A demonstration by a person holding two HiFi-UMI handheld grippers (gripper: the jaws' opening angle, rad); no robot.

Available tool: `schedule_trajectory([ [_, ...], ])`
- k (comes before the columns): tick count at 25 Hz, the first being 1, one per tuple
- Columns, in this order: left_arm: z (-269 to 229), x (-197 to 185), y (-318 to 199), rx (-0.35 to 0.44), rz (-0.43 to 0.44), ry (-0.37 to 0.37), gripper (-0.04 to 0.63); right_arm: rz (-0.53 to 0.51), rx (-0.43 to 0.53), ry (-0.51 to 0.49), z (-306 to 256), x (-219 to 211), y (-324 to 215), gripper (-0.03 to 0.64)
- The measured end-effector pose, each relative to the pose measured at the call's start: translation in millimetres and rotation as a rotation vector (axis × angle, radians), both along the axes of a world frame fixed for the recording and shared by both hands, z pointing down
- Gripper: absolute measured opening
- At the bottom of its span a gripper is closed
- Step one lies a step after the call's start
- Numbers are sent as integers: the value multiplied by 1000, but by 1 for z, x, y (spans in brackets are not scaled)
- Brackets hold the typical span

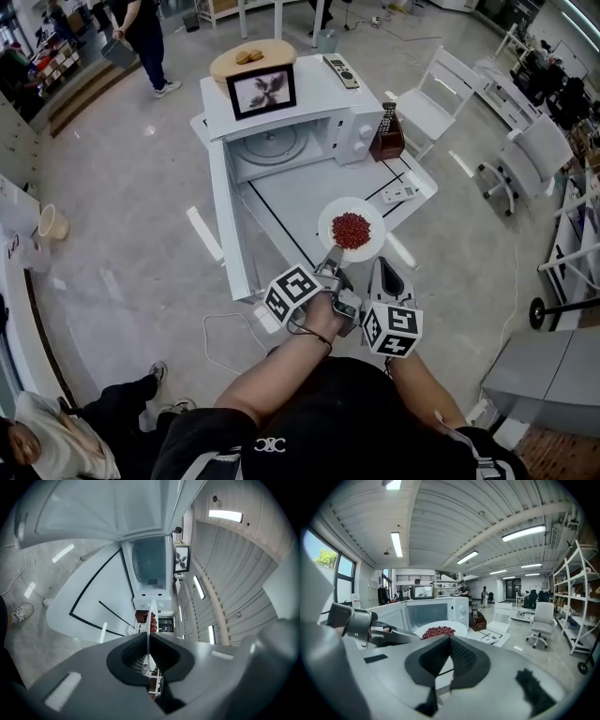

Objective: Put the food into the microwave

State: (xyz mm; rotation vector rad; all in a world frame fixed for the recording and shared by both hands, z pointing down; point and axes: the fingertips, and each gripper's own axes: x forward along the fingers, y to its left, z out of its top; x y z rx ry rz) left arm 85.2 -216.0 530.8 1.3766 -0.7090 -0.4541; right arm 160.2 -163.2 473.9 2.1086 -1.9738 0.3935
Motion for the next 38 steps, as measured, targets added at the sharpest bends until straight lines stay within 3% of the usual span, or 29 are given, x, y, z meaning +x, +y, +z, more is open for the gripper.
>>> schedule_trajectory([
  [9, 3, 4, -43, -17, -14, 4, 14, 19, -10, 15, -1, 11, -42, 5],
  [17, 0, -6, -63, -14, -50, -18, 14, -30, -5, -6, -3, 7, -75, 5],
  [28, -10, -24, -110, 12, -245, -31, 14, -205, 26, -17, -10, 4, -131, 5],
  [38, 5, -46, -140, -15, -407, -67, 14, -344, 29, -35, -8, -2, -170, 5],
])
